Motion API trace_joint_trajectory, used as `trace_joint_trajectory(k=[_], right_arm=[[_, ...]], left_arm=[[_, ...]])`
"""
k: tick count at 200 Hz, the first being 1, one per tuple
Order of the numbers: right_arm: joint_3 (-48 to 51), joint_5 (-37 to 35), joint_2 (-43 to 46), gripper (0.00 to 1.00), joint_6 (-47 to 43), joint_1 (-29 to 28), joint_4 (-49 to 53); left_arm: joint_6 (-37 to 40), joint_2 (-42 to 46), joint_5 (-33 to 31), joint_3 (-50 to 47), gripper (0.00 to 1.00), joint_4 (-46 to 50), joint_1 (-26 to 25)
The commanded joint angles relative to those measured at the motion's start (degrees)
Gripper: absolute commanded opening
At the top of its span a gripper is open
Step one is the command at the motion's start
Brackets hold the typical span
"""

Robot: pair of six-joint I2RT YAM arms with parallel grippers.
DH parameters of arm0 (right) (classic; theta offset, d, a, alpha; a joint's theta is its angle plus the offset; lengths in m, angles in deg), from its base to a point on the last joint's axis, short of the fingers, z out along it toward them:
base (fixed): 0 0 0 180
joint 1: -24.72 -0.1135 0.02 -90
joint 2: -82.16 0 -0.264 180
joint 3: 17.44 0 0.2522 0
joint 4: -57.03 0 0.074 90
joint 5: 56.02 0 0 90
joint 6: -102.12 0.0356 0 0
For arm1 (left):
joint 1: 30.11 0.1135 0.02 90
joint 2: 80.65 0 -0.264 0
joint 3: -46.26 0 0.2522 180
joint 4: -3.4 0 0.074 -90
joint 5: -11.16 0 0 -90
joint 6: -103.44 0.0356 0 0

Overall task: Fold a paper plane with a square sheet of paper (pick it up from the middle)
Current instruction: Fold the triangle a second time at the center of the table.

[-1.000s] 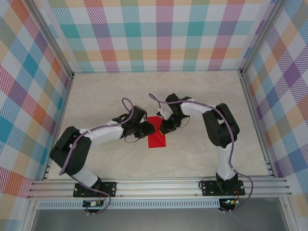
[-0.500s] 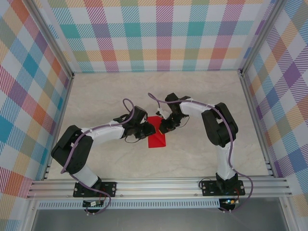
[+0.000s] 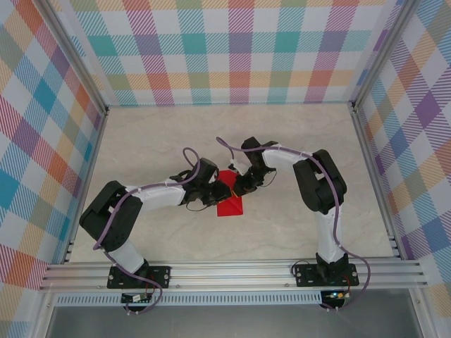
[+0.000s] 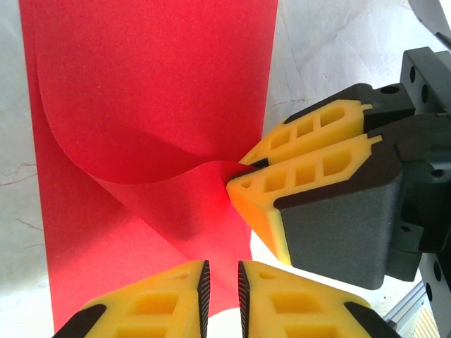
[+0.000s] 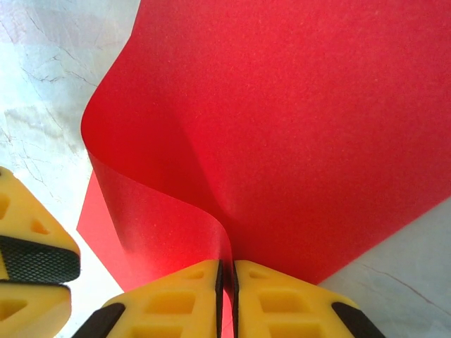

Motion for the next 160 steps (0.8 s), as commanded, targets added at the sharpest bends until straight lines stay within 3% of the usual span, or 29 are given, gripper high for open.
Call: trace_joint_trajectory(k=[1,104,160], right_arm=[[-1.67,-0.89,-0.95,0.13,-1.62,0.26,1.11],[-1.40,-2.01,-1.00,0.12,-1.33,0.21,0.72],[-0.98,-3.52,-1.17,0.09,-0.86,0.31,0.63]], left_arm=[[-1.61,-0.40,0.70,-1.31,0.20,-2.27,-0.76],[-1.53,-0.15,0.16,-1.38,0.19,-1.91,-0.94],[-3.38,-0.20,0.23,-2.51,0.13,-4.74,-0.94]])
